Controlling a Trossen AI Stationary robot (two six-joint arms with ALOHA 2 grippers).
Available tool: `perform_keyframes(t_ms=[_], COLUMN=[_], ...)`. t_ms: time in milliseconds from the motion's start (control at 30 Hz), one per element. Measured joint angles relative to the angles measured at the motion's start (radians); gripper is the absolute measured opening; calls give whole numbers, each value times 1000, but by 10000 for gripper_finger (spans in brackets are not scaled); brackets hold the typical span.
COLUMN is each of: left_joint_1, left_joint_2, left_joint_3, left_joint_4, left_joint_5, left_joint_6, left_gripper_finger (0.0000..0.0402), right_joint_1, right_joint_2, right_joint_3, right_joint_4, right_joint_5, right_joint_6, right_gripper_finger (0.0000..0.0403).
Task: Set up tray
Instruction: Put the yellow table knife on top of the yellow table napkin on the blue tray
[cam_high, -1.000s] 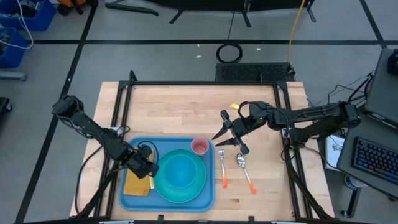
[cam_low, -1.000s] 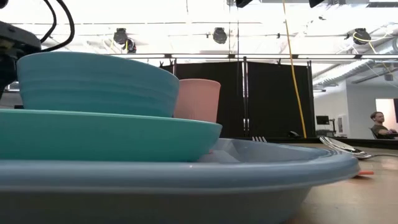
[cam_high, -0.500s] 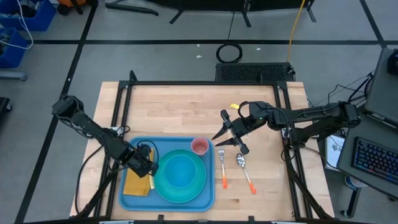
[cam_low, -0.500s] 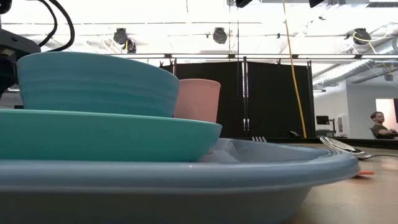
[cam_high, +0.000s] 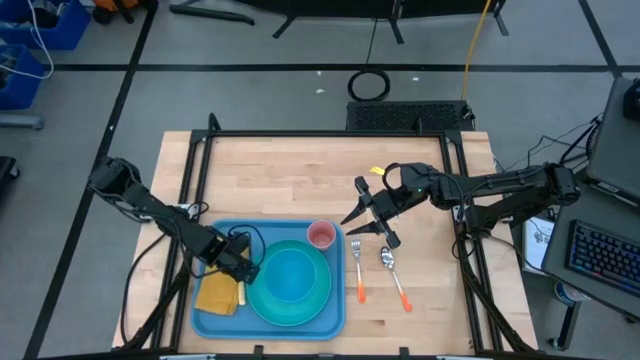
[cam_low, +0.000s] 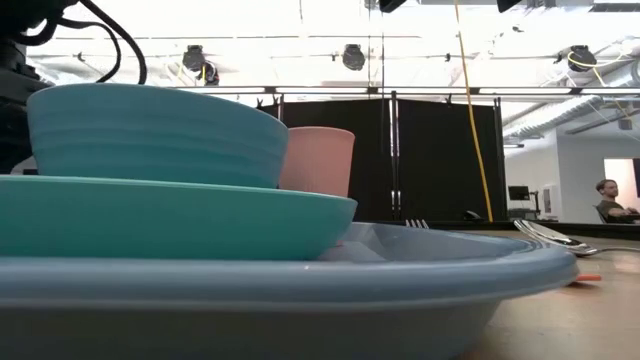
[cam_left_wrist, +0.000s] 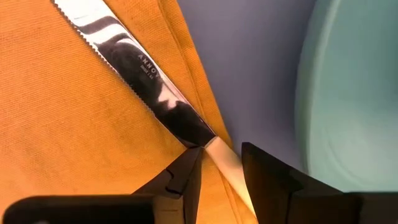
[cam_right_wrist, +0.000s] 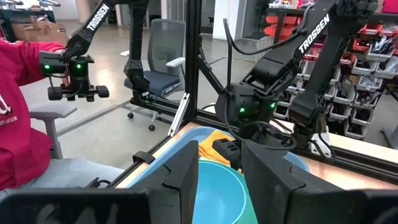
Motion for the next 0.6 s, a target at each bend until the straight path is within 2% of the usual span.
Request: perform_keyframes(t_ms=[167, 600], left_joint_1=[-2, -2], left_joint_2=[-25, -29], left_joint_3=[16, 18], left_joint_4=[-2, -1], left_joint_5=[-10, -4], left_joint_6=[81, 89], left_gripper_finger=[117, 117], right_joint_1=[0, 0], right_joint_2=[0, 0], right_joint_3=[0, 0], right_joint_4=[0, 0], right_joint_5=[3, 3], right_joint_6=[0, 0], right_gripper_finger=[114, 114])
